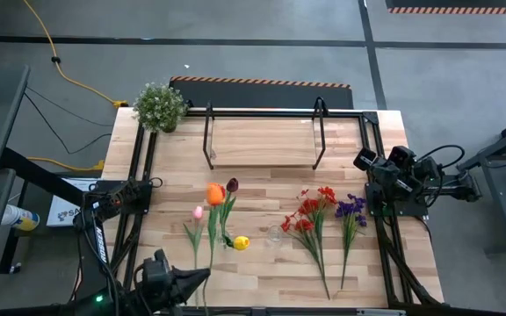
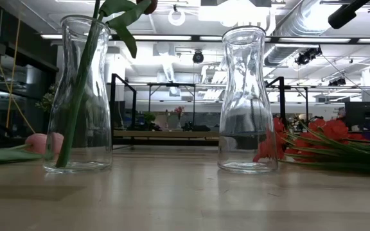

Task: Pick and place flowers into a vace then onto a shelf
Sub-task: Put the orange flower into the left transparent vase

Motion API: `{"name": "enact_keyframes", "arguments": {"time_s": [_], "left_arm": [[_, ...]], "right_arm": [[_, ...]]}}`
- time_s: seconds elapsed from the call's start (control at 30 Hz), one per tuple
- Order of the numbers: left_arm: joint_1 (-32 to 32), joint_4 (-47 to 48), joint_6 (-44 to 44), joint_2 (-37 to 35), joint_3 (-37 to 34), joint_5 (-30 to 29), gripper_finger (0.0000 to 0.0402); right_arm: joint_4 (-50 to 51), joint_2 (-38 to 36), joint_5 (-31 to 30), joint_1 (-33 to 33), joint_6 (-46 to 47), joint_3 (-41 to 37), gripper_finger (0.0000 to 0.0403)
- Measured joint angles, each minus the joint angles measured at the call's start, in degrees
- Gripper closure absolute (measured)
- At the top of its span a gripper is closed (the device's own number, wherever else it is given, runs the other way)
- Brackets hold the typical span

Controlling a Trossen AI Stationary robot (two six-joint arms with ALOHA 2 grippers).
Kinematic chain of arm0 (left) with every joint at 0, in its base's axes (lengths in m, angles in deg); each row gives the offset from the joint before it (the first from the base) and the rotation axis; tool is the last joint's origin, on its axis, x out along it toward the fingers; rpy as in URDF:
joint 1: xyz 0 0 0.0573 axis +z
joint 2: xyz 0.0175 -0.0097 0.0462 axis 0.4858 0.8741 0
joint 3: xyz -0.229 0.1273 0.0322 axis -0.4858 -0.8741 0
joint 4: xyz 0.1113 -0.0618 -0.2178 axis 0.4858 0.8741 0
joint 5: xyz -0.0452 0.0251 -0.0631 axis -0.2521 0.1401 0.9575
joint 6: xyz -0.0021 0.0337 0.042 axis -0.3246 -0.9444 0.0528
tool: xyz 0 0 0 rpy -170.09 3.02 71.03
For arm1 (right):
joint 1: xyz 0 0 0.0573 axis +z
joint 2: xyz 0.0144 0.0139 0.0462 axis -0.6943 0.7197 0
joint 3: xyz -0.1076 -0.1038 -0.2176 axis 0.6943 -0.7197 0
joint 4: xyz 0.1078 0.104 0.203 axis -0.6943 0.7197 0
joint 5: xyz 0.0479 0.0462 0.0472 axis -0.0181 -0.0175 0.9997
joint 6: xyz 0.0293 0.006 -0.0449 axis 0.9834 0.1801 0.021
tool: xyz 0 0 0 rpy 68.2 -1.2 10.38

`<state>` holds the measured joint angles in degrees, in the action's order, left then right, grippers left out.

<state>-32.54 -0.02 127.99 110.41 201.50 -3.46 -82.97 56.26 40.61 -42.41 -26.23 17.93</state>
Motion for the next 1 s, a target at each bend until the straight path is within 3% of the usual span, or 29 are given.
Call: {"name": "enact_keyframes", "arguments": {"time_s": [0.13,0.4,0.77,1.0], "left_arm": [[0.00,-0.01,-9.98,0.00,0.00,-6.91,0.0380],[0.93,0.24,-27.44,0.00,-0.09,-7.23,0.0380],[5.42,0.25,-40.01,0.00,-0.15,-7.20,0.0380],[5.31,0.25,-41.14,-0.18,-0.15,-7.04,0.0380]], "right_arm": [[0.00,0.00,0.00,0.00,-0.02,0.00,0.0391],[0.00,-0.02,0.00,0.00,-0.05,0.00,0.0391],[0.62,0.00,-0.44,0.01,-0.24,0.00,0.0391],[0.93,-0.01,-0.44,0.00,-0.26,0.00,0.0391]]}}
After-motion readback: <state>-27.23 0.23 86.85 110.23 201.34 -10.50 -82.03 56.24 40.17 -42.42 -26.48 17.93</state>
